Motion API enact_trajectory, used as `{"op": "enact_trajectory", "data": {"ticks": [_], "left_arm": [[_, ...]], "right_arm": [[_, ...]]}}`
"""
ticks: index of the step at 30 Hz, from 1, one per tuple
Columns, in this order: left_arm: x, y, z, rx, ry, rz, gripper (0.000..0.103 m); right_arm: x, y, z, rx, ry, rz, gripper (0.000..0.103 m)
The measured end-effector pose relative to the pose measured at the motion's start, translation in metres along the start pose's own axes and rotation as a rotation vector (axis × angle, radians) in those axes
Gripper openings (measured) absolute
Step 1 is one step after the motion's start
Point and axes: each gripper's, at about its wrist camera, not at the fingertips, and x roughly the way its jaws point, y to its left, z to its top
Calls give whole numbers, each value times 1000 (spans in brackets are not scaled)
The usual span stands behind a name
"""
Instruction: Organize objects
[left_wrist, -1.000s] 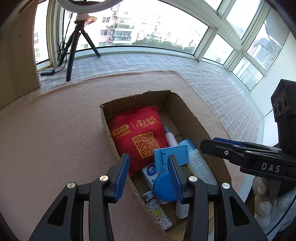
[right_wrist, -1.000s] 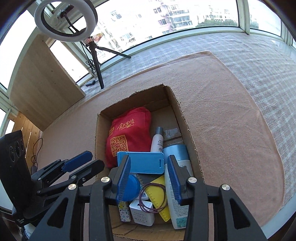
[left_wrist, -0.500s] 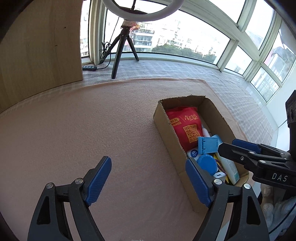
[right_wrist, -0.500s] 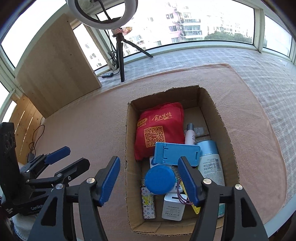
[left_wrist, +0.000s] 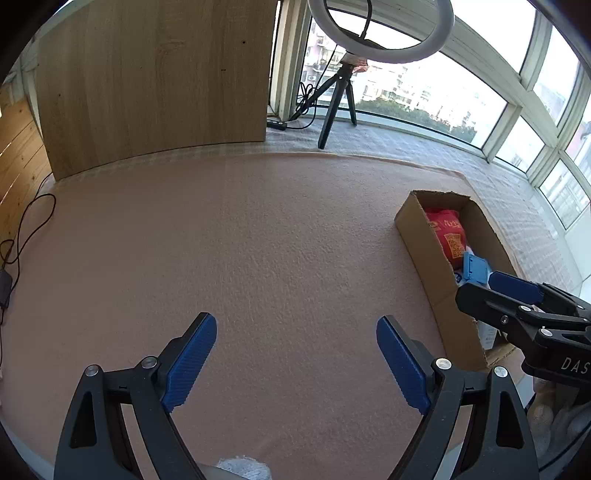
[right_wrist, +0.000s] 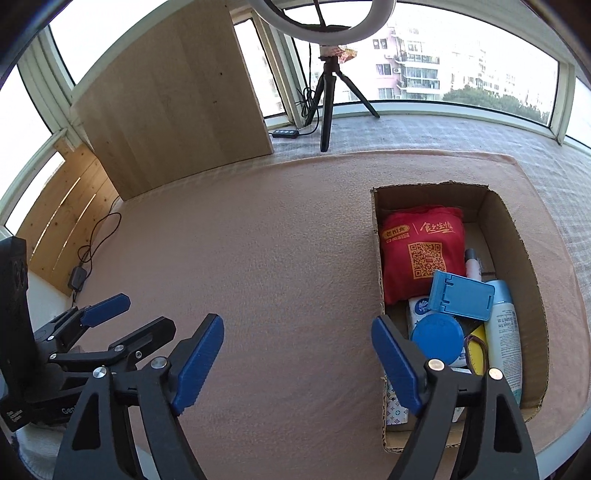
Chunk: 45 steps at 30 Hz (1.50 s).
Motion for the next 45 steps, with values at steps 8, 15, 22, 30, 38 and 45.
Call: {"op": "enact_trajectory", "data": {"ticks": [8,15,22,30,38,45], "left_arm": [[-10,44,-23,-81,21,47,92],[-23,60,-35,-96,16,64,92],[-33,60,-40,-97,4,78,92],[-40,63,-41,-99,-6,84,93],[-41,63,-38,-91,-8,83,94],[-39,63,-36,-88,-6,85,94]], "right_arm": [[1,41,-18,-85,-16,-37,79],[1,57,-23,-119,-29,-69,79],[3,56,-24,-114,-41,-91,79],[4,54,-23,-110,-39,-87,79],[2,57,-23,-113,-49,-95,79],[5,60,-22,-117,-44,-98,79]]}}
